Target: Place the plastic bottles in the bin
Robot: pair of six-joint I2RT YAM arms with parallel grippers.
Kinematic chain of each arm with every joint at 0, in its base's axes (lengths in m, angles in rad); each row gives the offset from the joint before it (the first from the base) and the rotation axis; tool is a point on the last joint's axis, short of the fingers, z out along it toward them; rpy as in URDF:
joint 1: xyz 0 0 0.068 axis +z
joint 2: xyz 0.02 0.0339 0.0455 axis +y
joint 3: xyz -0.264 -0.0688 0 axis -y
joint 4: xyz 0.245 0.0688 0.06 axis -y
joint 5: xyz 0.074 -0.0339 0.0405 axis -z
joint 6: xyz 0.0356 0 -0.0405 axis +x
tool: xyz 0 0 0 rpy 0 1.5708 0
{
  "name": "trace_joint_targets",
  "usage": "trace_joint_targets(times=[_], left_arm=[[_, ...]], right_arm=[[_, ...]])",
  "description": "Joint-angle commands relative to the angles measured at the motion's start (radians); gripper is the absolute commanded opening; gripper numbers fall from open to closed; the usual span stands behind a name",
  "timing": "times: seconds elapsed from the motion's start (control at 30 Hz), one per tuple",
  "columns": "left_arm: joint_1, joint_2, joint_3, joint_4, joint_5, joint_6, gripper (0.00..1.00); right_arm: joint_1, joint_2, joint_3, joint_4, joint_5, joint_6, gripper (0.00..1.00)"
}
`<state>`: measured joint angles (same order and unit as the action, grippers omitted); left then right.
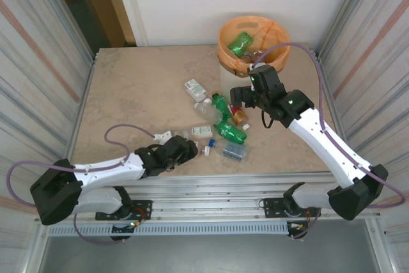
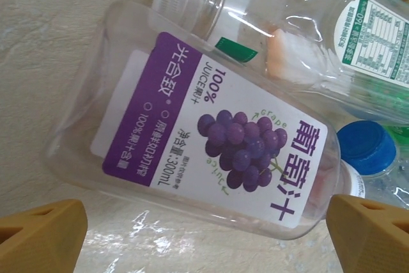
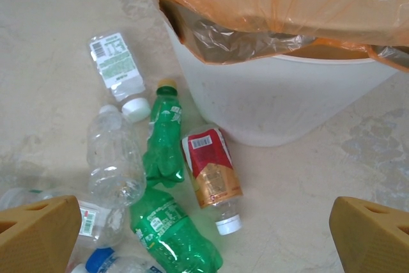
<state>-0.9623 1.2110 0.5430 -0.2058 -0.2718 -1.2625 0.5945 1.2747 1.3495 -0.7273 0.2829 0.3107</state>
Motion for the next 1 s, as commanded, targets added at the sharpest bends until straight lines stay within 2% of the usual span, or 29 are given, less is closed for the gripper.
trace_joint_targets(times=[0.0, 0.23, 0.53, 0.67, 0.83, 0.97], left_arm=[[0.022, 0.016, 0.003, 0.057, 0.012, -0.021, 0.95], [0.129, 0.049, -0.014, 0.16, 0.064, 0.037, 0.92], [0.229, 0.115, 0.086, 0.095, 0.069, 0.192, 0.93], [0.209, 0.146, 0.152, -0.064, 0.025, 0.212, 0.97], [0.125, 0.149, 0.181, -0.135, -0.013, 0.201, 0.99], [0.067, 0.21, 0.25, -0.229, -0.029, 0.21, 0.99]], right_arm=[[0.001, -0.004, -0.019, 0.022, 0.022, 0.028, 0.98], [-0.001, 0.003, -0.018, 0.022, 0.037, 0.032, 0.98], [-0.009, -0.012, -0.029, 0.025, 0.048, 0.034, 0.98], [-0.014, -0.021, -0.038, 0.025, 0.047, 0.036, 0.98], [-0.026, -0.038, -0.058, 0.032, 0.039, 0.04, 0.98], [-0.037, -0.064, -0.085, 0.045, 0.025, 0.047, 0.98]])
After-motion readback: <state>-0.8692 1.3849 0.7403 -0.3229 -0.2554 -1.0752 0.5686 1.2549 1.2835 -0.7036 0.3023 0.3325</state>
